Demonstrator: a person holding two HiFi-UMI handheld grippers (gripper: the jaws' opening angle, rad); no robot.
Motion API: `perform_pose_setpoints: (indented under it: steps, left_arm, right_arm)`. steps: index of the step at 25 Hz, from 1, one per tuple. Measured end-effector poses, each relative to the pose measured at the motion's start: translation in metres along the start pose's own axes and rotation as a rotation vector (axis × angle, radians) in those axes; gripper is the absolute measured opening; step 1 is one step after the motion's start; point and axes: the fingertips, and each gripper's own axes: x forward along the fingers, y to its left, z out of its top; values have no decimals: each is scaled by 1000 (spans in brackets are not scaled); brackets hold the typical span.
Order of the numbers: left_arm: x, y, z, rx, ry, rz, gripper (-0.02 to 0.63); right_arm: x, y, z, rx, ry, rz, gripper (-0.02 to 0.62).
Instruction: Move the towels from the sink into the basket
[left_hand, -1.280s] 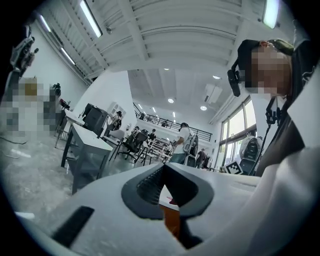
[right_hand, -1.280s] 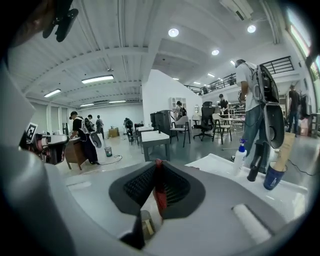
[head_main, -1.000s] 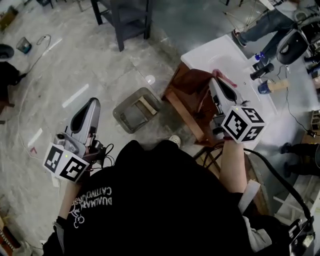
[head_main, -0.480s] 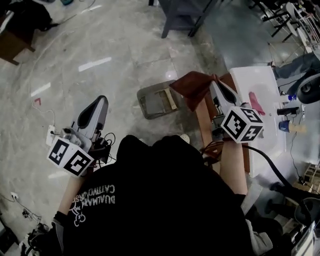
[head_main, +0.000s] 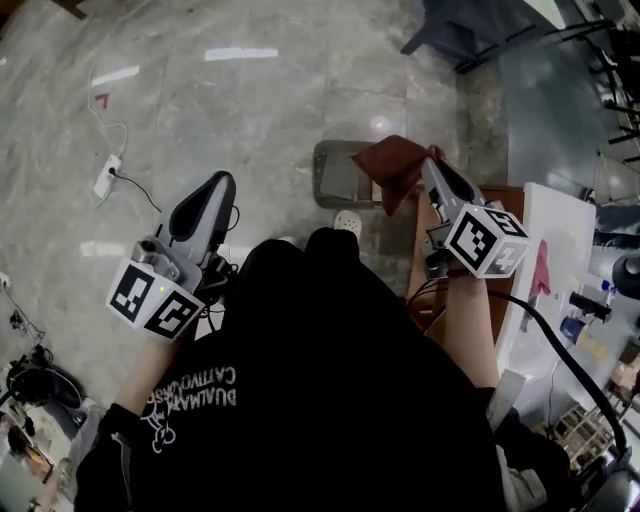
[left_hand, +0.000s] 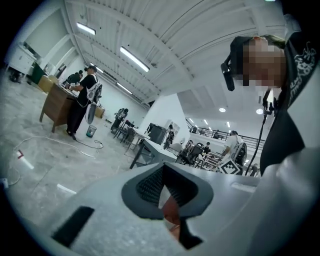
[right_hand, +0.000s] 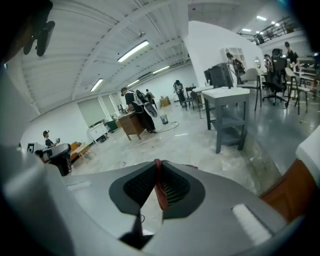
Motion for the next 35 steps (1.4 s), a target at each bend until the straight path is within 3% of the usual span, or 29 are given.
perform_pose_setpoints:
  steps: [8, 13, 18, 27, 35]
  left_arm:
    - [21, 12, -36, -6, 13, 160, -2]
    - [36, 23, -84, -80, 35, 345, -1]
    - [61, 23, -129, -120, 60, 433, -2]
    - [102, 36, -174, -104, 109, 487, -1]
    - [116, 69, -222, -108, 228, 447, 0]
  right_arm:
    - [83, 1, -20, -48, 185, 197, 37]
    - [114, -24, -51, -117, 340, 267, 37]
    - [143, -51, -80, -172, 469, 333, 37]
    - [179, -104, -141, -170, 619, 354, 37]
    - [220, -134, -193, -102, 670, 309, 37]
